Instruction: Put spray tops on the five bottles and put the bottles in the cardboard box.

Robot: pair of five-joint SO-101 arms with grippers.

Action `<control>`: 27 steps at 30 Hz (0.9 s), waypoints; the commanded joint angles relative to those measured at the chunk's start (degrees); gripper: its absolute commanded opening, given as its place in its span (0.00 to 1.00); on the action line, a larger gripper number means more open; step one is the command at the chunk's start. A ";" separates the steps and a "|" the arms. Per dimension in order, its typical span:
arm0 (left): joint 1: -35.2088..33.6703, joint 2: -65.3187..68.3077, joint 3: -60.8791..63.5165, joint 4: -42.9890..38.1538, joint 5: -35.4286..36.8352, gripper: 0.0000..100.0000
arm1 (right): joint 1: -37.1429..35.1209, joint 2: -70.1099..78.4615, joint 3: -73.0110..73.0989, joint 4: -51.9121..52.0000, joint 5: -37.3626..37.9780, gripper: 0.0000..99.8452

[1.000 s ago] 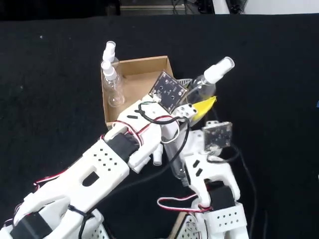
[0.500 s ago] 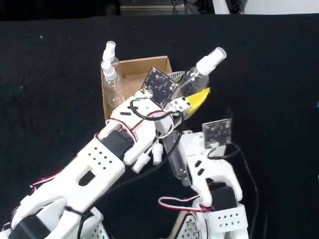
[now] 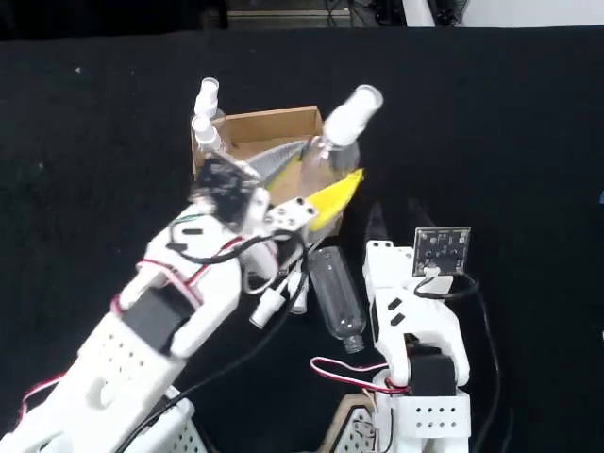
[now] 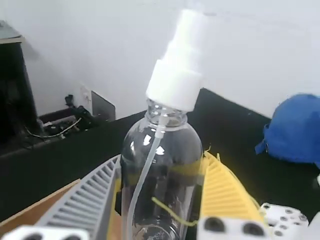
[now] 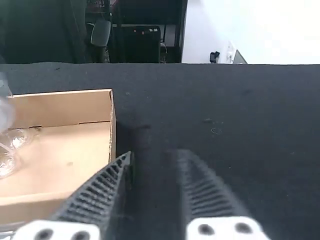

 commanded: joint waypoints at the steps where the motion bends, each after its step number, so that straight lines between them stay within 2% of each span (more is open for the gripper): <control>1: -3.74 -7.65 -0.48 5.01 5.19 0.03 | 1.23 -2.68 -1.27 -2.02 0.62 0.05; 5: -8.04 -11.87 3.56 8.70 4.92 0.03 | 1.23 -2.68 -1.01 -2.46 0.62 0.05; 13: -12.18 -23.21 14.90 8.97 4.84 0.03 | 1.23 -2.68 -1.01 -2.46 0.70 0.05; 18: -17.19 -29.19 23.52 8.53 5.27 0.03 | 1.23 -2.68 -0.92 -2.46 0.53 0.05; 20: -19.21 -30.86 27.56 5.10 5.27 0.03 | 1.23 -2.68 -0.75 -2.46 0.70 0.05; 24: -22.37 -32.00 37.14 -9.49 5.27 0.03 | 1.23 -2.68 -0.84 -2.46 0.79 0.05; 27: -22.99 -32.00 42.42 -16.88 5.01 0.03 | 1.23 -2.68 -0.84 -2.55 0.79 0.05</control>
